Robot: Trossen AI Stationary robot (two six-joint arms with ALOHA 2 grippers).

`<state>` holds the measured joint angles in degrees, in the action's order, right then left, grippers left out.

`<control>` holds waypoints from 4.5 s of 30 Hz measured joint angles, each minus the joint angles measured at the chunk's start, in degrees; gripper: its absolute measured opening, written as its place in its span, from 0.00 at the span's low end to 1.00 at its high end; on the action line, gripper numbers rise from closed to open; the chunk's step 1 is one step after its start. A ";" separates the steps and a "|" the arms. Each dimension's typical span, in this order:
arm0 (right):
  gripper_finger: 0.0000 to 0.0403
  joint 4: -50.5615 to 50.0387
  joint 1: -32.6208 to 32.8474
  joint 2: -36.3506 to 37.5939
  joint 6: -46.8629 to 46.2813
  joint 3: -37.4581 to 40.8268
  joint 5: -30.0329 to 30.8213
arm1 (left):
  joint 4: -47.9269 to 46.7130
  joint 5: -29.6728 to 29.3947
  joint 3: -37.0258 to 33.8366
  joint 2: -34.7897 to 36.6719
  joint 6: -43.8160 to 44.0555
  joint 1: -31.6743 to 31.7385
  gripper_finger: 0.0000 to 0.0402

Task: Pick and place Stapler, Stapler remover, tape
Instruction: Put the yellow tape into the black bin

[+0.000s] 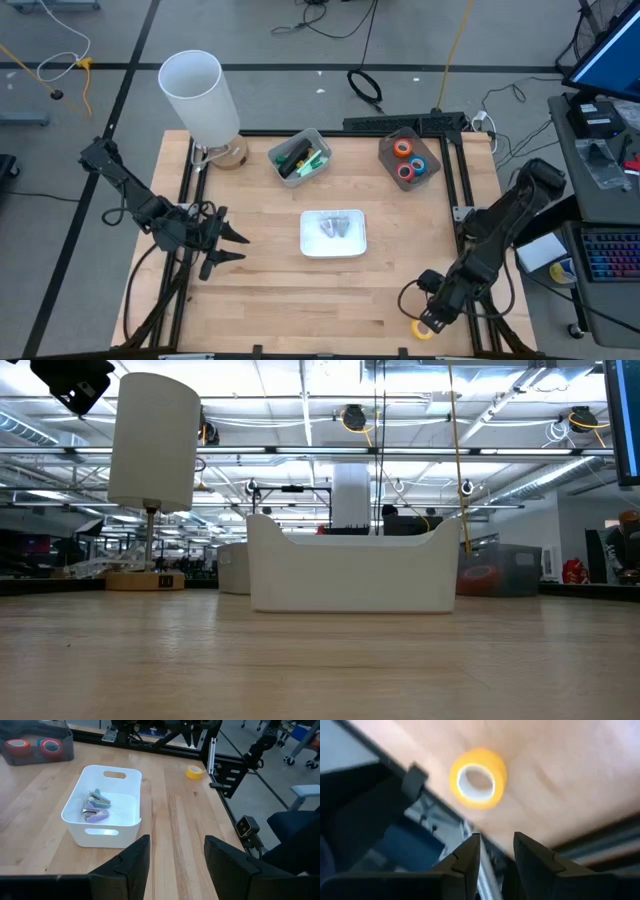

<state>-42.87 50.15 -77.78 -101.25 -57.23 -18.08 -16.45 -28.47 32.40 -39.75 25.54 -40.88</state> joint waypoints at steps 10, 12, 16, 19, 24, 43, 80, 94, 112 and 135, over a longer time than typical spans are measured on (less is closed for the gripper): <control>0.27 1.53 0.59 -1.86 -1.55 0.00 6.44 | 0.00 0.02 0.00 0.02 0.21 0.00 0.46; 0.27 1.51 0.66 -1.88 -1.55 0.00 7.41 | 0.00 0.02 0.00 0.01 0.21 0.02 0.46; 0.29 1.72 0.98 -1.87 -1.53 0.27 8.10 | 0.02 0.02 0.00 0.00 0.21 0.02 0.46; 0.34 3.51 1.05 -1.87 -1.57 2.09 7.72 | 0.02 0.02 0.00 0.00 0.21 0.02 0.46; 0.45 12.05 1.13 -1.86 -1.96 7.58 7.42 | 0.07 0.04 0.00 0.00 0.45 0.02 0.46; 0.52 37.74 4.27 -1.66 -15.63 25.55 3.58 | 0.13 0.00 0.00 0.02 1.74 0.04 0.46; 0.02 32.41 4.37 0.49 -21.46 28.00 15.02 | 0.36 -0.16 0.00 0.00 1.96 0.04 0.46; 0.00 20.35 3.85 13.03 -21.71 28.17 28.19 | 0.55 -0.13 0.02 0.02 1.79 0.04 0.46; 0.00 19.81 2.25 18.17 -15.98 28.12 35.16 | 0.42 -0.13 0.02 0.00 1.15 0.04 0.46; 0.00 21.73 1.44 29.74 31.25 28.02 38.03 | 0.72 -0.09 0.02 0.02 7.91 0.04 0.46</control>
<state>-21.14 51.59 -48.04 -70.00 -29.21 19.94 -15.73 -28.56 32.42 -39.72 33.45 -40.84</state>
